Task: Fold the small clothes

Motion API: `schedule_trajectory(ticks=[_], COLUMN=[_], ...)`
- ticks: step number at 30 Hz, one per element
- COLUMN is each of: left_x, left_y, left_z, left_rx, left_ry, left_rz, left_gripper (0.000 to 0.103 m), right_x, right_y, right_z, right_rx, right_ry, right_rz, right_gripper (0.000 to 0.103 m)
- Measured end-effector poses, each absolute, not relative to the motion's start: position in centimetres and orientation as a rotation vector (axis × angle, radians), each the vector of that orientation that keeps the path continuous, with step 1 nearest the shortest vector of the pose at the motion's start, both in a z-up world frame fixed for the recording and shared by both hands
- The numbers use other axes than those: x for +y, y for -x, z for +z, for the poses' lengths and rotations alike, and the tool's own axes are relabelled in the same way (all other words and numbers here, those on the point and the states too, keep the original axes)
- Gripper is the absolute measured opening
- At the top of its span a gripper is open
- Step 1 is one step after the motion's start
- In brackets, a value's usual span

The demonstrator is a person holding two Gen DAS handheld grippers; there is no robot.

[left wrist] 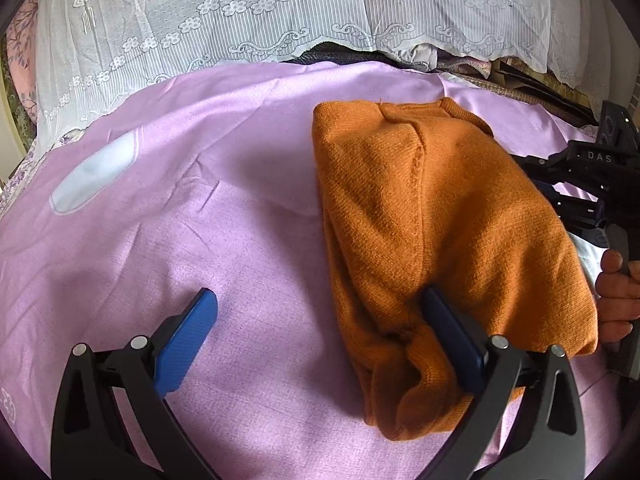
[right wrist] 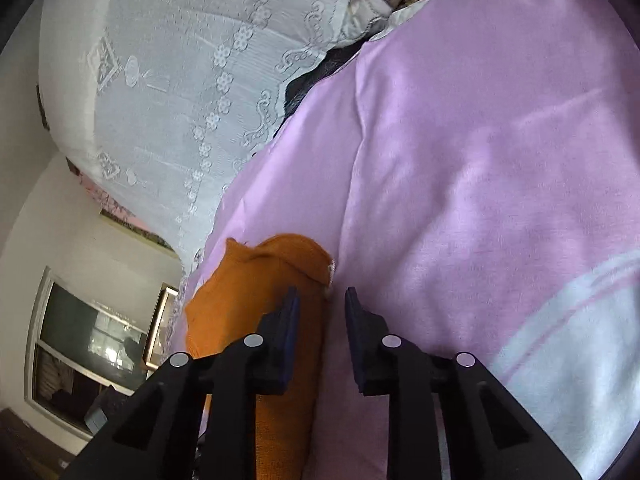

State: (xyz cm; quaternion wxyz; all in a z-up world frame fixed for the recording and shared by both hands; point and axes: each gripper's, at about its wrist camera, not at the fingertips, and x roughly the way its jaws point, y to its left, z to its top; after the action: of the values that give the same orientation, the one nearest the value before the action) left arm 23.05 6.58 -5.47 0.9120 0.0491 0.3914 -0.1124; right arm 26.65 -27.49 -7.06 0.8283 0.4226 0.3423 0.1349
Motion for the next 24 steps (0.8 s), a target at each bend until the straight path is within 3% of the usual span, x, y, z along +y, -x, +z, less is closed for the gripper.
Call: schedule_trajectory(ticks=[10,12,15,18,24], left_x=[6.6,6.5,6.6,6.6,6.7], left_y=[-23.2,-23.2,-23.2,-23.1,-23.1], left_z=[-5.5,-5.5,-5.5,-5.5,-5.4], left_rx=[0.81,0.811,0.809,0.81,0.805], left_ry=[-0.095,-0.095,-0.097,-0.096,-0.084], left_rz=[-0.235,-0.236,-0.234,-0.235,-0.242], left_gripper=[0.099,0.099,0.099,0.099,0.099], right_x=[-27.5,-28.5,-31.8,-32.2,-29.4], right_y=[-31.9,-31.8,-31.5,-31.1,-29.0], right_z=[-7.3,-7.3,-8.3,-8.7,-6.2], right_rx=[0.726,0.703,0.652,0.641,0.601], right_ry=[-0.829,-0.823,-0.956,-1.009,-0.875], right_rz=[0.207,0.119,0.061,0.118,0.221], right_gripper=[0.017,0.011,0.009,0.014,0.014])
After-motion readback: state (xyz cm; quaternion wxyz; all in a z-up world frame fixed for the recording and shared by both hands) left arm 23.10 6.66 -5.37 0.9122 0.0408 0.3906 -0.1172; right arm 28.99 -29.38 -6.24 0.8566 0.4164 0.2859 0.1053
